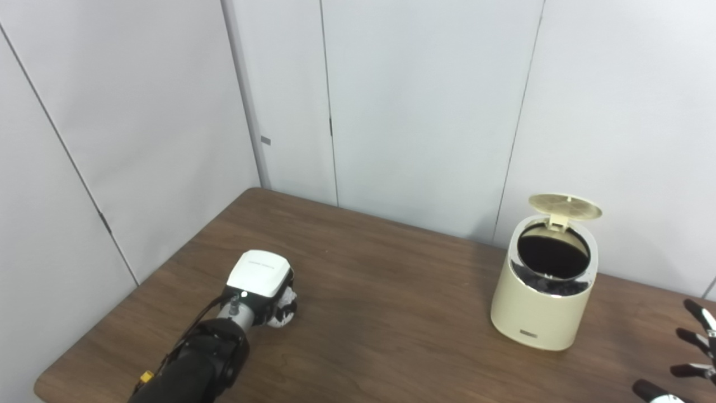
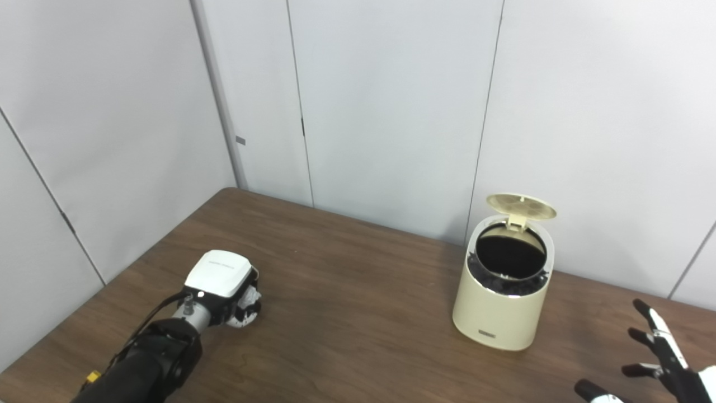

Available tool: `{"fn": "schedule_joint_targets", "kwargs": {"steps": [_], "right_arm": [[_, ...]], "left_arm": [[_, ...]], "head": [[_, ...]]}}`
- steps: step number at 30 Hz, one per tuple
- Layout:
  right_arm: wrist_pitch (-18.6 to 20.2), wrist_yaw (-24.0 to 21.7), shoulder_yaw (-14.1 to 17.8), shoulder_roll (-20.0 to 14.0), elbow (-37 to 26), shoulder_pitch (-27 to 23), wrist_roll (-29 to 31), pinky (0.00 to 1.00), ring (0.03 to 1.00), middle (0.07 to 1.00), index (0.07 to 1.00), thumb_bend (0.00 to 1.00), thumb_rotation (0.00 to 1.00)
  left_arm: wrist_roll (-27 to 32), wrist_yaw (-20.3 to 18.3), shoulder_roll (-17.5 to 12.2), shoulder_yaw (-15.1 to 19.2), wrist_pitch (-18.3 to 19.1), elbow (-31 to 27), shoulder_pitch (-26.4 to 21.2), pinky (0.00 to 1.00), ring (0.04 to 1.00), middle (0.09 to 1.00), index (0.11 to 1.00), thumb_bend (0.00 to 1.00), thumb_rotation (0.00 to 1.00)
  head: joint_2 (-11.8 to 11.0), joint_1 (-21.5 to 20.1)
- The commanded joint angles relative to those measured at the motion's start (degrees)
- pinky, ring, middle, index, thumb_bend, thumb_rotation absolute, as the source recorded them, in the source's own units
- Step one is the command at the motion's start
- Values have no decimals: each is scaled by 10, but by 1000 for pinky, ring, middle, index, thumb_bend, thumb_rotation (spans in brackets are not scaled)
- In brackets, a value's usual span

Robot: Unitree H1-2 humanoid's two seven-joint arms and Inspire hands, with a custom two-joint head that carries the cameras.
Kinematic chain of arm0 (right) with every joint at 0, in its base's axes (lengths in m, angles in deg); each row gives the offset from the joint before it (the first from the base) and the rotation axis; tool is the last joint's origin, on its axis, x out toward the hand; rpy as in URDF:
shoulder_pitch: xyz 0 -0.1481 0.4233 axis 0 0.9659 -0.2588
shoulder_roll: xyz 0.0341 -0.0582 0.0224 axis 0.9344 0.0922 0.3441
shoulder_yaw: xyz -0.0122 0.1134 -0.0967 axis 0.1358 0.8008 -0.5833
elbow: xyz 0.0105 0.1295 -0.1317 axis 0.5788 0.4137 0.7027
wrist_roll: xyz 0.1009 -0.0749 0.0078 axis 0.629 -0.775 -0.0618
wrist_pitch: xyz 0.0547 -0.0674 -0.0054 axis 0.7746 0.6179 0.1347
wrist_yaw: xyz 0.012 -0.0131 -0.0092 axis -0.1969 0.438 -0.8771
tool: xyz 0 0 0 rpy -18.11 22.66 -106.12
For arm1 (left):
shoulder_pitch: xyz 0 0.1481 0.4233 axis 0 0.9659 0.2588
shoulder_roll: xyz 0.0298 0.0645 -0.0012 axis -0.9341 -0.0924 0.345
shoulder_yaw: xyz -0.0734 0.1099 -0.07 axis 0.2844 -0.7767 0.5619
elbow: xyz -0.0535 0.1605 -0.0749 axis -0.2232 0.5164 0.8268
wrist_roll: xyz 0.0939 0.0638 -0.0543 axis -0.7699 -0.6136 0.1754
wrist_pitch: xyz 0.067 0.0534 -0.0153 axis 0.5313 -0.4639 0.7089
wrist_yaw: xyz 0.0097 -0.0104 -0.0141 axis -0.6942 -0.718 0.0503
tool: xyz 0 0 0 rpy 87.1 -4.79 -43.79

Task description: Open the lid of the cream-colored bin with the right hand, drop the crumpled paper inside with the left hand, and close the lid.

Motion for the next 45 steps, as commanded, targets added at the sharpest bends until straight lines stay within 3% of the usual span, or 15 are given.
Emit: {"fn": "schedule_joint_targets", "kwargs": {"steps": [1, 12, 22, 28, 31, 38, 45], "right_arm": [[-22, 10, 4, -5, -11, -24, 1, 675, 898, 988, 966, 770, 579], [-17, 12, 1, 2, -10, -29, -2, 687, 896, 984, 963, 760, 545], [-15, 17, 2, 5, -8, -28, -2, 683, 892, 978, 958, 786, 559], [-13, 16, 1, 11, -6, -28, -2, 626, 883, 973, 947, 780, 524], [-14, 16, -1, 12, -6, -28, -4, 677, 900, 979, 950, 750, 489], [-24, 18, -4, 15, 3, -32, -5, 784, 930, 980, 948, 720, 442], [-25, 25, -8, 21, 7, -37, -10, 757, 887, 962, 933, 731, 374]], "left_arm": [[-11, -15, -23, 6, -4, -26, -3, 240, 282, 471, 485, 528, 0], [-18, -69, -32, 21, -17, -82, -30, 226, 274, 471, 485, 528, 0], [-14, -77, -26, 35, -44, -100, -43, 240, 293, 471, 484, 528, 0], [-6, -57, -24, 42, -73, -120, -53, 263, 302, 471, 483, 528, 0], [-12, -65, -22, 41, -84, -133, -63, 263, 309, 471, 483, 528, 0], [-14, -73, -10, 34, -114, -159, -104, 255, 289, 471, 483, 528, 0], [12, -92, 5, 26, -148, -172, -169, 227, 259, 470, 482, 528, 0]], "head": [[1, 1], [0, -1], [-1, -9], [-3, -22], [-5, -31], [-9, -62], [-15, -93]]}}
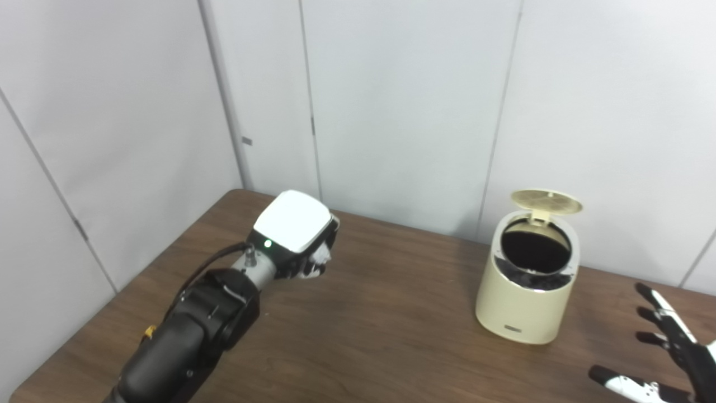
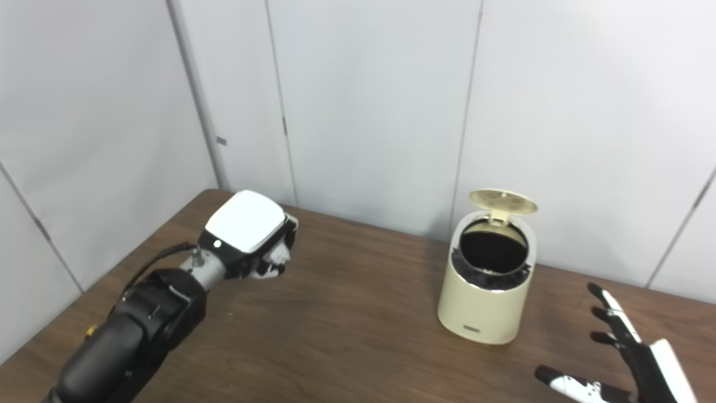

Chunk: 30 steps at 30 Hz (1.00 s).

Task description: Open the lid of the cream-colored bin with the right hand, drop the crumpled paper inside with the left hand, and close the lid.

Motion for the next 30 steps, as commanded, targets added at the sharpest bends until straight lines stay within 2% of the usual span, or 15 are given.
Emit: {"fn": "schedule_joint_targets", "kwargs": {"steps": [1, 4, 9, 13, 17, 22, 30], "right_arm": [[-18, 13, 2, 4, -15, -22, 1, 752, 882, 960, 932, 731, 362], [-12, 10, 1, 9, -19, -24, 6, 757, 866, 949, 927, 733, 322], [-4, 8, 1, 20, -25, -24, 9, 760, 854, 936, 908, 754, 285], [-18, 13, -1, 25, -20, -23, 10, 756, 851, 925, 899, 779, 260], [-16, 16, -8, 27, -22, -24, -4, 738, 850, 919, 898, 781, 240], [-14, 22, -12, 34, -21, -23, -11, 720, 849, 918, 898, 788, 248], [-9, 30, -20, 45, -20, -20, -29, 710, 849, 923, 899, 788, 297]], "left_arm": [[4, -6, -3, 3, -7, -24, -45, 230, 259, 470, 482, 528, 0], [13, -16, 6, -2, -19, -18, -75, 274, 289, 471, 482, 528, 0], [28, -8, 24, -14, -44, 3, -121, 318, 325, 471, 481, 528, 0], [28, -3, 39, -28, -62, 24, -154, 323, 339, 471, 481, 528, 0], [36, 10, 56, -41, -77, 44, -182, 324, 343, 471, 481, 528, 0], [47, 28, 78, -57, -97, 70, -214, 302, 306, 471, 481, 528, 0], [33, 46, 112, -93, -117, 112, -253, 282, 334, 471, 481, 528, 0]], "head": [[-1, -7], [-3, -25], [-7, -60], [-10, -84], [-13, -104], [-20, -126], [-27, -154]]}}
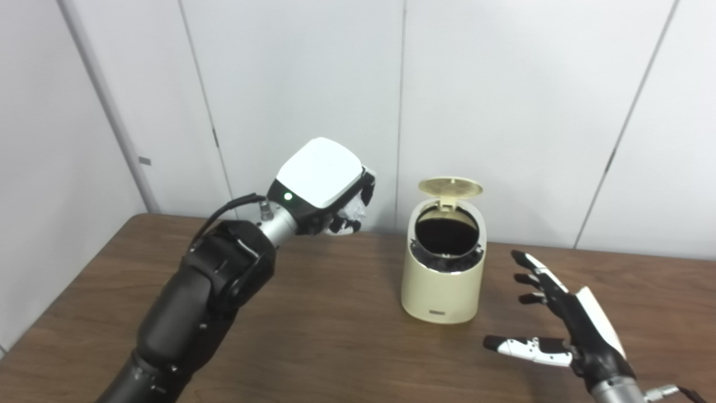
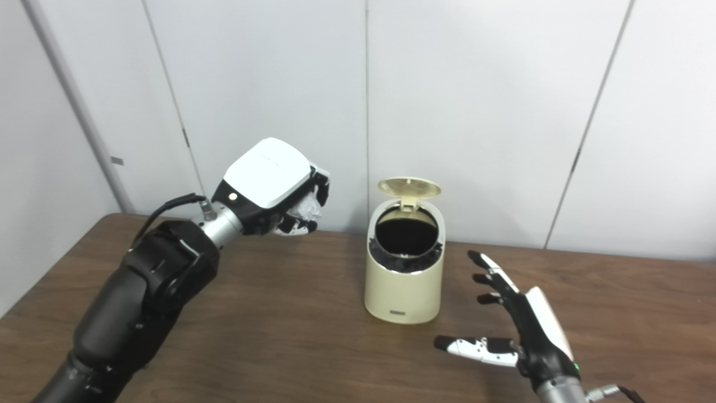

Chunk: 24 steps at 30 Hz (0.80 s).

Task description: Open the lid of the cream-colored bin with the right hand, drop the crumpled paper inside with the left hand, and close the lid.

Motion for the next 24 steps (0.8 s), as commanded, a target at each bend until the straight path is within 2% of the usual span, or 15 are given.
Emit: {"fn": "schedule_joint_targets", "kwargs": {"steps": [1, 9, 14, 18, 24], "right_arm": [[-11, 15, 1, 3, -16, -15, -5, 705, 848, 923, 900, 788, 302], [1, 16, 0, 16, -24, -14, -21, 681, 837, 926, 903, 795, 314], [2, 16, 3, 21, -23, -14, -26, 669, 839, 929, 904, 788, 298], [1, 16, 6, 20, -22, -14, -27, 662, 841, 930, 905, 788, 306], [-4, 18, 9, 20, -20, -14, -27, 667, 840, 927, 900, 795, 329]], "left_arm": [[-7, 26, -2, -1, -5, 1, -39, 279, 328, 471, 481, 528, 0], [-7, 38, 14, -20, -18, 25, -63, 280, 307, 471, 482, 528, 0], [-6, 62, 28, -31, -29, 42, -73, 290, 305, 471, 481, 528, 0], [-6, 71, 42, -40, -31, 54, -79, 257, 282, 471, 481, 528, 0], [-7, 89, 62, -50, -33, 71, -87, 292, 305, 470, 481, 528, 0]], "head": [[0, -3], [-3, -28], [-5, -34], [-5, -39], [-4, -44]]}}
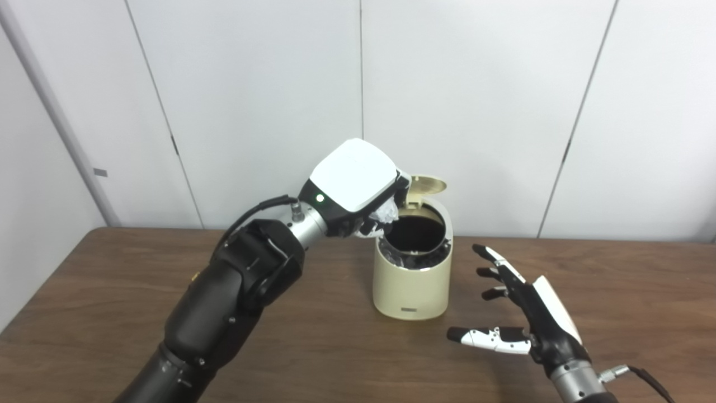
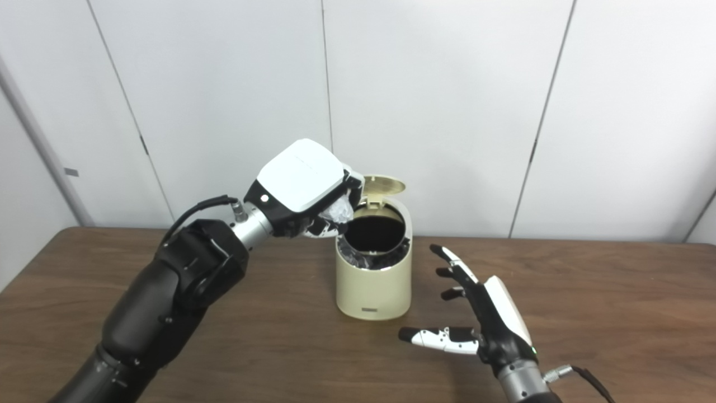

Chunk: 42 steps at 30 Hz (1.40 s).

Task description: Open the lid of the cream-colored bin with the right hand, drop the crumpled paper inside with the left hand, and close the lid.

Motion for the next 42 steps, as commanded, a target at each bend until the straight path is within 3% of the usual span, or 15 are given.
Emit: {"fn": "schedule_joint_targets", "kwargs": {"steps": [1, 8, 14, 21, 34, 42], "right_arm": [[-10, 18, 5, 1, -19, -15, 0, 667, 839, 926, 899, 796, 328], [-7, 20, 6, 2, -24, -12, -1, 706, 841, 920, 894, 793, 311], [-15, 24, 7, 0, -24, -11, 1, 714, 843, 916, 889, 789, 302], [-13, 28, 7, 1, -28, -10, 0, 733, 845, 915, 884, 784, 293], [-15, 31, 8, -3, -29, -2, 4, 735, 842, 924, 895, 787, 317], [-7, 27, 7, 0, -38, 1, 4, 737, 844, 920, 892, 784, 316]], "left_arm": [[-4, 26, 0, 2, 0, 1, -38, 296, 308, 471, 481, 528, 0], [-1, 34, 12, -8, 2, 18, -43, 320, 342, 471, 481, 528, 0], [-2, 65, 23, -17, -3, 51, -46, 275, 299, 471, 482, 528, 0], [-13, 95, 28, -38, -5, 103, -55, 318, 344, 471, 482, 528, 0], [-52, 143, 19, -75, 8, 169, -66, 239, 306, 471, 482, 528, 0], [-28, 188, 27, -75, 3, 203, -68, 218, 295, 471, 482, 528, 0]], "head": [[0, -1], [1, -10], [1, -13], [3, -17], [5, -20], [6, -20]]}}
